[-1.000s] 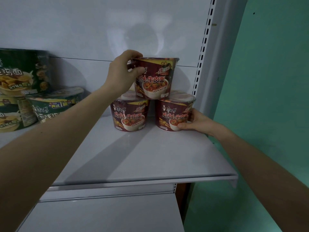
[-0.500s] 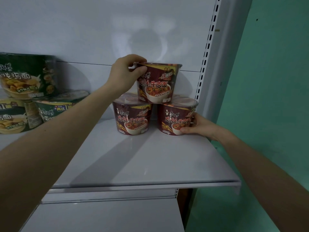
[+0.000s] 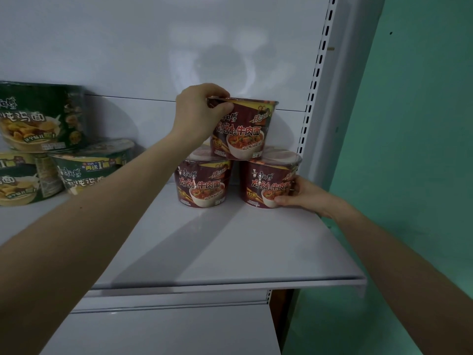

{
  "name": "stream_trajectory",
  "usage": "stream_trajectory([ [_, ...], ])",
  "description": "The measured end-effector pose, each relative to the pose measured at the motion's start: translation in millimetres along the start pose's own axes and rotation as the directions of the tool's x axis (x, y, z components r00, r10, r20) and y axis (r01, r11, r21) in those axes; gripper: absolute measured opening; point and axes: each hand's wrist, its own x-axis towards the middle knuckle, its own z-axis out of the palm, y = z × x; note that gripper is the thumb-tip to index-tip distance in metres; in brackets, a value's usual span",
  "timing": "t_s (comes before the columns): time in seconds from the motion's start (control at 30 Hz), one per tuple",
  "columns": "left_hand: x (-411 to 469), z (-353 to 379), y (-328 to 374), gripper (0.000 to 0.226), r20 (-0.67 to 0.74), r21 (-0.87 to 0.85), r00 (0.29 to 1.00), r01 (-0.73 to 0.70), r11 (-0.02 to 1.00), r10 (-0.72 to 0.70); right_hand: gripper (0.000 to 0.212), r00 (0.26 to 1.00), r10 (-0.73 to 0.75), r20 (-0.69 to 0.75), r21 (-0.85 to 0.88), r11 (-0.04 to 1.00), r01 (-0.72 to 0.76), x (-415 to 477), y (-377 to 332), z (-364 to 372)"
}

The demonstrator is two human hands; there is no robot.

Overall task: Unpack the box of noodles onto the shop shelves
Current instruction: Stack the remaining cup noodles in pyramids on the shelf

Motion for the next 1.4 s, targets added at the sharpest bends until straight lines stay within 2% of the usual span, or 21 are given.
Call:
stream_trajectory([
  [0.13, -2.7, 0.6, 2.8, 0.025, 0.003, 0.028, 1.000, -0.004, 1.000, 0.004, 0.062, 1.000, -0.004, -0.006, 0.007, 1.000, 0.004, -2.1, -1.9, 1.2],
  [0.3, -11.9, -5.1, -11.3, 0.041, 0.057, -0.074, 0.997, 0.059, 0.996, -0.055, 0.052, 1.000, -0.016, -0.003, 0.009, 1.000, 0.016, -4.5, -3.1, 1.9],
  [0.47, -19.0, -21.4, -38.4, 0.043, -0.018, 0.064, 0.978, 0.211, 0.975, -0.210, 0.063, 0.999, -0.016, -0.028, -0.007, 1.000, 0.016, -4.6, -3.7, 1.3],
  [0.53, -27.7, -28.3, -54.8, 0.057, 0.034, 0.107, 0.934, 0.351, 0.930, -0.356, 0.068, 0.999, -0.021, -0.033, -0.014, 1.000, 0.020, -3.6, -3.2, 1.8],
  [0.6, -38.4, -32.0, -67.4, 0.075, 0.148, 0.123, 0.853, 0.486, 0.865, -0.500, 0.070, 0.999, -0.020, -0.045, -0.019, 1.000, 0.019, -3.5, -2.5, 1.5],
  [0.67, -45.5, -32.8, -73.9, 0.076, 0.253, 0.083, 0.793, 0.553, 0.829, -0.555, 0.077, 0.999, -0.015, -0.048, -0.024, 1.000, 0.014, -3.3, -2.3, 1.0],
  [0.77, -49.1, -31.5, -75.6, 0.054, 0.325, -0.044, 0.786, 0.568, 0.822, -0.526, 0.086, 0.999, -0.008, -0.041, -0.027, 1.000, 0.007, -3.1, -2.5, 1.0],
  [0.87, -49.1, -30.4, -74.0, 0.054, 0.319, -0.065, 0.795, 0.562, 0.825, -0.516, 0.076, 0.999, -0.011, -0.035, -0.024, 1.000, 0.010, -3.5, -4.9, 1.9],
  [1.03, -50.0, -30.8, -75.1, 0.043, 0.332, -0.066, 0.803, 0.544, 0.837, -0.496, 0.070, 0.999, -0.009, -0.039, -0.042, 0.999, 0.007, -5.5, -7.4, 4.4],
  [1.2, -52.5, -27.3, -74.2, 0.060, 0.311, -0.104, 0.809, 0.550, 0.828, -0.498, 0.068, 0.999, -0.007, -0.034, -0.048, 0.999, 0.006, -7.8, -10.2, 5.8],
  [1.4, -54.3, -23.7, -76.4, 0.064, 0.285, -0.151, 0.814, 0.560, 0.814, -0.507, 0.069, 0.999, -0.007, -0.041, -0.054, 0.999, 0.005, -7.1, -11.4, 7.6],
])
